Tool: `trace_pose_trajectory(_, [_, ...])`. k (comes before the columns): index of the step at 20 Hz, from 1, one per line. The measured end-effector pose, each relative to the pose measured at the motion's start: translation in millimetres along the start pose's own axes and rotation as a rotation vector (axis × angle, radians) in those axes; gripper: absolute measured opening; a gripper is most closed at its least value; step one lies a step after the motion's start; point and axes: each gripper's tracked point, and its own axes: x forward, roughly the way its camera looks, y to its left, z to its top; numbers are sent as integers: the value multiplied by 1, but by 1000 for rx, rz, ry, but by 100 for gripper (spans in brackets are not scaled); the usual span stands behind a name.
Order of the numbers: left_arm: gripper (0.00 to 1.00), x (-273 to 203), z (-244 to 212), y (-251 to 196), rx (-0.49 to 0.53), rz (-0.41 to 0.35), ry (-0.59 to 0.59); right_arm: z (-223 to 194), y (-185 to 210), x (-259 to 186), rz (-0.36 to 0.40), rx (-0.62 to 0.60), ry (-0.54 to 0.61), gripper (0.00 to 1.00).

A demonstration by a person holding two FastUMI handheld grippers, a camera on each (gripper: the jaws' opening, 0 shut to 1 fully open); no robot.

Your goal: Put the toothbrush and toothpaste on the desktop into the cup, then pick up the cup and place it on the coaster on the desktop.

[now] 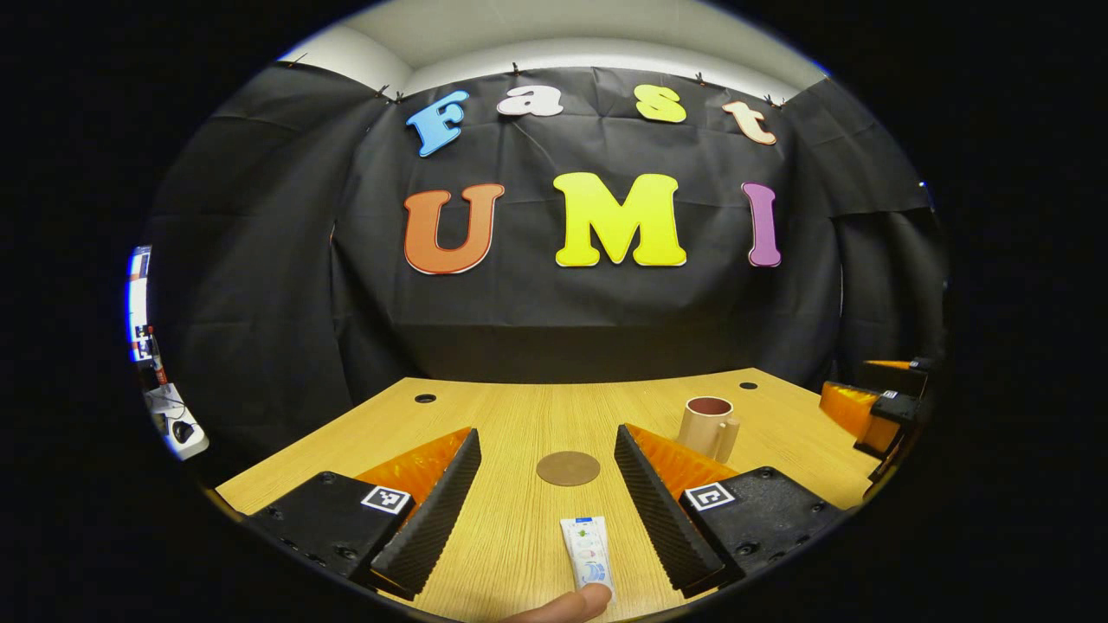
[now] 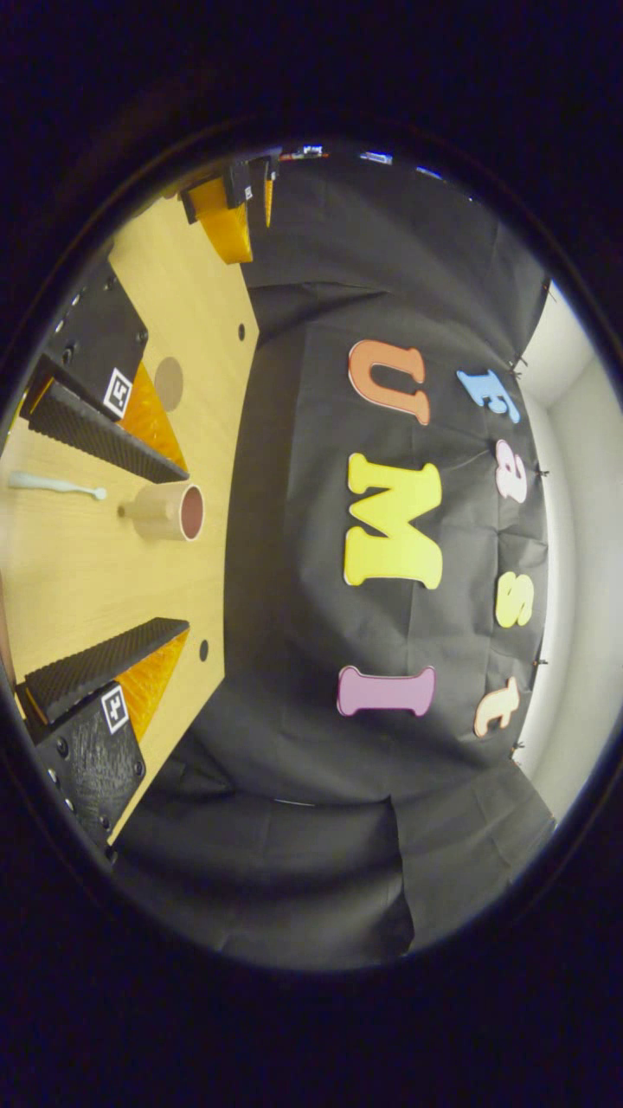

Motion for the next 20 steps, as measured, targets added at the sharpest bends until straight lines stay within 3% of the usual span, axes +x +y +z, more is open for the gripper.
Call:
trace_pose_trajectory(11, [99, 3, -32, -3, 3, -2, 67, -124, 42, 33, 117, -3, 391, 93])
trace_pose_trajectory(14, [99, 6, -42, -5, 5, -7, 92, -146, 47, 38, 108, 36, 470, 77])
trace_pose_trajectory(15, [99, 7, -46, -6, 3, -8, 106, -148, 46, 39, 107, 46, 492, 75])
trace_pose_trajectory(18, [99, 11, -58, -7, -16, -16, 139, -163, 44, 45, 101, 71, 541, 46])
trace_pose_trajectory(20, [99, 14, -69, -9, -35, -18, 182, -163, 47, 44, 117, 83, 550, 43])
